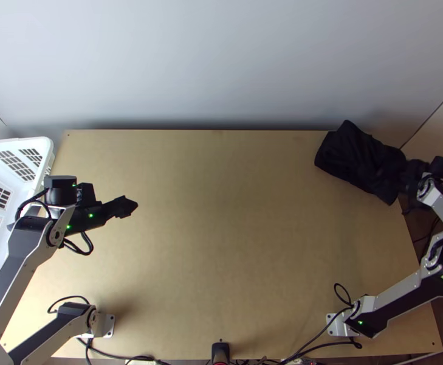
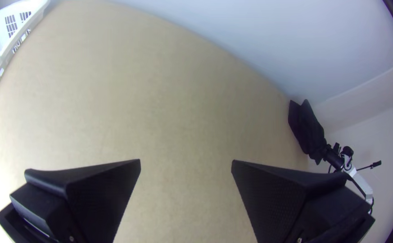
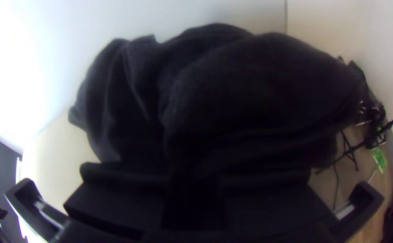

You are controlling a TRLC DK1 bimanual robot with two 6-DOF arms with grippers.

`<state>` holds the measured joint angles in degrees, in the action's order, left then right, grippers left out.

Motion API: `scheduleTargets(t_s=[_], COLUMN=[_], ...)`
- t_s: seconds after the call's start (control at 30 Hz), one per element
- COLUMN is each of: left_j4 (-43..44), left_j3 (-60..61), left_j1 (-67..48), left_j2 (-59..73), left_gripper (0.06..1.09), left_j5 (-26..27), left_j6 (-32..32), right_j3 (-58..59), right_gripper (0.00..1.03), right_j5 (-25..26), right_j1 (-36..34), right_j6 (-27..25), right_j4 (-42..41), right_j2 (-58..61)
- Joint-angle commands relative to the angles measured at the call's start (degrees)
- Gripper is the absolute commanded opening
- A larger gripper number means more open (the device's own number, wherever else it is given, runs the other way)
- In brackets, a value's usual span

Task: Fold the t-shirt

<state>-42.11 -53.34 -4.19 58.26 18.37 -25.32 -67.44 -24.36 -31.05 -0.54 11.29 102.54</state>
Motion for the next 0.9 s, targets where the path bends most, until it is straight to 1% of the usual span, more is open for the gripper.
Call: scheduleTargets(t_s=[0.0,0.03,0.07,0.2,0.27,0.4,0.43,0.57,0.67,0.8,0.87], left_j4=[0.3,0.3,0.3,0.8,1.1,1.1,1.1,1.0,0.4,-0.2,-0.8], left_j3=[0.7,0.9,1.1,2.3,2.6,2.6,2.6,2.6,2.7,3.1,3.1], left_j1=[0.0,-0.2,-0.2,-0.4,-0.2,1.6,2.3,5.9,7.3,9.1,10.3], left_j2=[-0.4,-0.4,-0.5,-1.0,-1.4,-1.7,-1.9,-2.7,-2.8,-3.4,-3.9], left_gripper=[1.04,1.04,1.04,1.04,1.04,1.04,1.04,1.04,1.04,1.04,1.04], left_j5=[0.0,0.0,0.0,0.0,-0.1,-0.1,-0.1,-0.1,-0.1,-0.1,-0.1], left_j6=[-0.5,-0.7,-0.8,-1.0,-0.9,0.6,1.2,3.7,5.3,7.3,8.2], right_j3=[-3.6,-4.0,-4.3,-3.4,-3.2,-2.5,-1.8,3.4,7.1,10.0,11.4], right_gripper=[0.70,0.98,1.00,1.00,1.00,1.00,1.00,1.00,1.00,0.99,0.99], right_j5=[-0.3,-0.3,-0.7,-2.4,-2.8,-3.8,-3.8,-5.2,-5.2,-5.2,-5.2], right_j1=[-0.5,-0.5,-0.5,-0.5,-0.2,0.2,0.2,-1.0,-1.0,-0.9,-0.9], right_j6=[3.4,4.1,4.2,3.4,1.9,-4.0,-4.7,-6.4,-8.3,-10.5,-12.6], right_j4=[0.0,0.4,1.2,4.6,9.1,20.8,22.5,23.3,24.5,29.8,32.9], right_j2=[-6.5,-8.1,-9.8,-18.0,-20.7,-24.1,-25.6,-33.1,-39.0,-45.6,-49.1])
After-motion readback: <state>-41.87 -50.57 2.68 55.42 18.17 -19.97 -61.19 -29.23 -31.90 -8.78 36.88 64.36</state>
